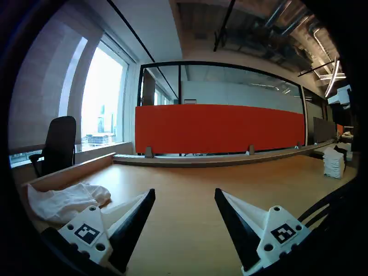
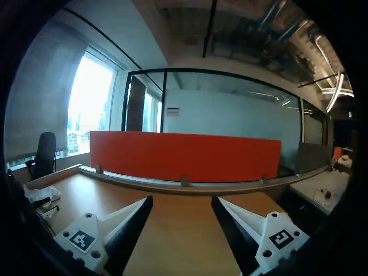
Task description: Fold towel
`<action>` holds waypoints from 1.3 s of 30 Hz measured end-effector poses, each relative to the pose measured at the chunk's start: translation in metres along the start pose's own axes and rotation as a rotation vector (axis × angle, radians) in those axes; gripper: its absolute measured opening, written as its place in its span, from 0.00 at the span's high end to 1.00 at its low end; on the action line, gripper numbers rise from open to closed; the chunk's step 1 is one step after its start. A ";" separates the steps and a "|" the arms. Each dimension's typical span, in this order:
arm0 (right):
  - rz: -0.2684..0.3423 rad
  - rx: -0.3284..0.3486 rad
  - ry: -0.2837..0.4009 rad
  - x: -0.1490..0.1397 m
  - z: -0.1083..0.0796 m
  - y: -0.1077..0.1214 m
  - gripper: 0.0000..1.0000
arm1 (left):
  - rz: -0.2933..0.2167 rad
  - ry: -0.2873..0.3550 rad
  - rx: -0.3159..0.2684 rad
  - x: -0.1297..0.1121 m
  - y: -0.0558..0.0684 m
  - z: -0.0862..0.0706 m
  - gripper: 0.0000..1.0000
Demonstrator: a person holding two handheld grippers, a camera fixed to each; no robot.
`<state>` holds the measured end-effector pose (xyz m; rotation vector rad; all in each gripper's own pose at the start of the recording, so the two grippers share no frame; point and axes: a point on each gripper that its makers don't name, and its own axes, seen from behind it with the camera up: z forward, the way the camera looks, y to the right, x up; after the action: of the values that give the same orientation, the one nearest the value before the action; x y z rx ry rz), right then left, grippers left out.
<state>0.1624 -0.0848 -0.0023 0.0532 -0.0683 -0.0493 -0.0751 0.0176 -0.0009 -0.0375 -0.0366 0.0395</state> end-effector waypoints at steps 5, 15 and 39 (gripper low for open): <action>-0.003 -0.002 -0.002 -0.002 -0.002 0.001 0.02 | 0.002 0.006 0.000 0.001 0.000 0.000 0.04; -0.001 -0.011 0.001 0.000 -0.006 0.005 0.02 | 0.001 0.020 0.001 0.004 -0.001 -0.001 0.04; -0.015 -0.052 0.055 -0.006 -0.001 0.046 0.02 | 0.000 0.024 -0.004 -0.002 0.001 0.000 0.04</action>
<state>0.1591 -0.0390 -0.0016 0.0030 -0.0111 -0.0645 -0.0772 0.0189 -0.0010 -0.0420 -0.0127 0.0393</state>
